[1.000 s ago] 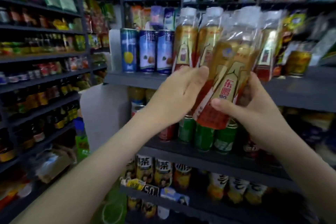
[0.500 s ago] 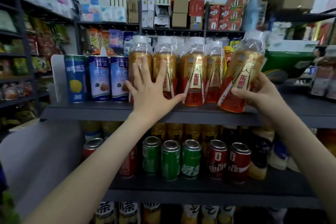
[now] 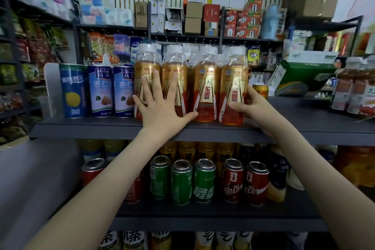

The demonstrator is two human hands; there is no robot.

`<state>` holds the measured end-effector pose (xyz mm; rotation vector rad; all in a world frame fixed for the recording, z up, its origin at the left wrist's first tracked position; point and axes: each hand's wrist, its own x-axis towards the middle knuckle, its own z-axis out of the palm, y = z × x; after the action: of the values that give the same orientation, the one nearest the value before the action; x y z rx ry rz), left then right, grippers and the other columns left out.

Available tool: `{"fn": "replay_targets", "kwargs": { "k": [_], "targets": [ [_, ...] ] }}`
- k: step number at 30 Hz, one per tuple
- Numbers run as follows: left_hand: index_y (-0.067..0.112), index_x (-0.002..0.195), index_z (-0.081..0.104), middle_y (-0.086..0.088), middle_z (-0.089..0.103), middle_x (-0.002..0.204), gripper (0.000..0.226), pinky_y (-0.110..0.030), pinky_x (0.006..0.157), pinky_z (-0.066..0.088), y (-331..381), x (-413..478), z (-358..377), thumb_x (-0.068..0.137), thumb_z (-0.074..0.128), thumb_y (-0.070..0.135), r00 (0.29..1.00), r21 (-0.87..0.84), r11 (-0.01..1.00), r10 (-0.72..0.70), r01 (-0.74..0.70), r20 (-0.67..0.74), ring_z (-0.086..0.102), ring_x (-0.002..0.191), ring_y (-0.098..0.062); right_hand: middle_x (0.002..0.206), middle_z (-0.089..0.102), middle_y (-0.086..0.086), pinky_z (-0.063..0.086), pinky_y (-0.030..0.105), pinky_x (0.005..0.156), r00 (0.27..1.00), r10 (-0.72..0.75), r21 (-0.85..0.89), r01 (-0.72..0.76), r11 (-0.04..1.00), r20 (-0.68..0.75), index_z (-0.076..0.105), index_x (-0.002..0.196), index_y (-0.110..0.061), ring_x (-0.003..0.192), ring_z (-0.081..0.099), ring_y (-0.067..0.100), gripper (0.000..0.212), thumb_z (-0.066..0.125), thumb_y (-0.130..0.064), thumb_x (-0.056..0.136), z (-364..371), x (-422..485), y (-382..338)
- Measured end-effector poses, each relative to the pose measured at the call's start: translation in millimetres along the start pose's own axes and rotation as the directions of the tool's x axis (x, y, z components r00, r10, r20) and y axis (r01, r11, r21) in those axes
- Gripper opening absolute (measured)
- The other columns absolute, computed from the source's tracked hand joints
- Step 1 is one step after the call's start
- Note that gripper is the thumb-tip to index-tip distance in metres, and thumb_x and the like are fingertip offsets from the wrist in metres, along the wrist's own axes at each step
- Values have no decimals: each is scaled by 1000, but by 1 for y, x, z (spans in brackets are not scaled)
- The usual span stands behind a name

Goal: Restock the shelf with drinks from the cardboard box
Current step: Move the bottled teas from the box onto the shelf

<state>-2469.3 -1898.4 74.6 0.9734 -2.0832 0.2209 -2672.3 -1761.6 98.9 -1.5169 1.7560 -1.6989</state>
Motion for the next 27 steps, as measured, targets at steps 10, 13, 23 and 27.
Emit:
{"fn": "replay_targets", "kwargs": {
  "k": [10,13,23,27],
  "targets": [
    [32,149,-18,-12,-27,155,104,-61,104,-18,25,-1,-4,77,41,80,990,101,988,121,-113,-68,-25,141,-37,113,61,-8,51,24,74,998,49,-165,-53,985,-30,37,142,-22,104,61,14,60,65,-15,89,-1,3,-8],
    [28,153,7,-19,16,154,88,-53,113,10,43,-4,-5,84,51,62,969,87,977,207,-197,-137,15,141,-36,125,57,-6,50,39,95,998,-4,-237,-12,971,-65,15,151,-30,114,56,16,80,64,-15,90,4,1,-9],
    [35,149,-15,-21,45,120,88,-32,63,40,82,-1,2,94,54,39,995,-141,989,65,-55,74,57,96,-35,138,52,5,39,36,101,988,-76,-317,29,948,-137,-7,153,-31,123,52,24,89,58,-15,94,13,-14,-15],
    [37,146,-22,-25,42,124,100,-34,65,45,88,1,7,90,61,41,996,-148,989,10,3,92,60,90,-35,137,53,2,39,32,96,987,-82,-330,33,943,-136,-10,151,-36,121,53,21,90,57,-14,95,10,-17,-14]
  ]
}}
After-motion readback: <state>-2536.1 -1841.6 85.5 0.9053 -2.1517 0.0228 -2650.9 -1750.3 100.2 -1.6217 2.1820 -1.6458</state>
